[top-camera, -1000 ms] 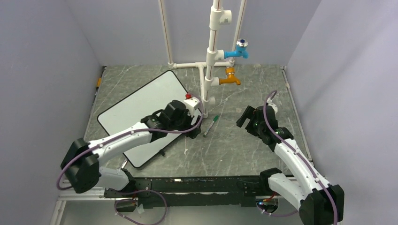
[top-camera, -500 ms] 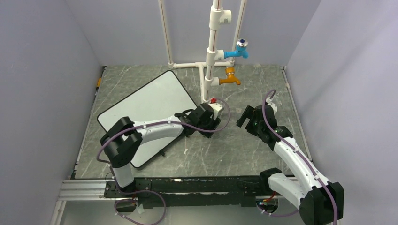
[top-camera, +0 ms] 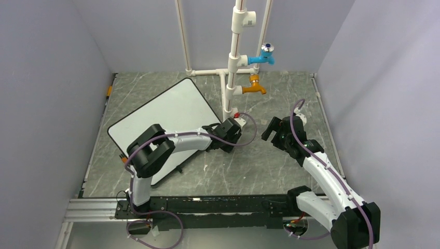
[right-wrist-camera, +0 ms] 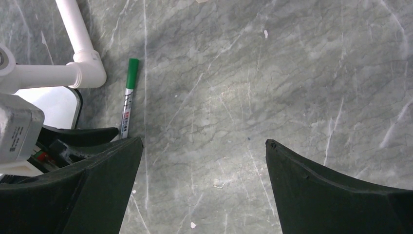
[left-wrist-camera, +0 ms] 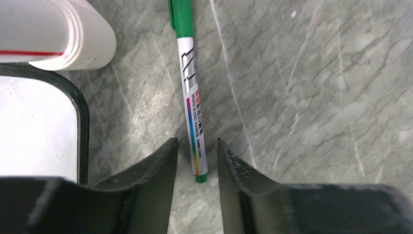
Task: Write a sentence on the whiteboard
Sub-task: Pick up the whiteboard marker from the center of the board, then pass from the left arm to the right
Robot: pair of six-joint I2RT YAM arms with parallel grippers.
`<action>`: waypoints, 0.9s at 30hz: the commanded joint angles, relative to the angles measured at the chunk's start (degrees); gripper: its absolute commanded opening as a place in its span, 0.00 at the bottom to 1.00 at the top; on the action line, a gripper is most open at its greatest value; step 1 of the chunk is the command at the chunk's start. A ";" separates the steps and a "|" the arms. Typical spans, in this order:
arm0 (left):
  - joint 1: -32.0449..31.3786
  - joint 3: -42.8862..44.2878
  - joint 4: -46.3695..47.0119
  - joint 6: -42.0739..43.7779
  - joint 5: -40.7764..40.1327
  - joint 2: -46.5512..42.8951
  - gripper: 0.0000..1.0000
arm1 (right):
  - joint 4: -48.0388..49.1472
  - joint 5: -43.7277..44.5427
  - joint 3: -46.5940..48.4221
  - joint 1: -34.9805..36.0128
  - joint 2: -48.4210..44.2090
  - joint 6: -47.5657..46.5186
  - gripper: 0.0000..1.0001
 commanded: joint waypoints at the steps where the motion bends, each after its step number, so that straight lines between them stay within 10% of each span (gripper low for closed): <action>1: -0.20 2.61 1.16 -1.46 0.22 2.41 0.34 | 0.19 0.03 2.02 0.19 -1.20 -1.07 1.00; 5: -0.14 2.99 1.12 -2.11 1.41 3.69 0.00 | 0.09 -0.21 1.90 0.27 -1.60 -1.16 1.00; 27: -0.85 -7.66 2.77 -17.53 14.76 -30.42 0.00 | 26.85 -33.74 -9.28 0.24 -21.63 1.49 0.85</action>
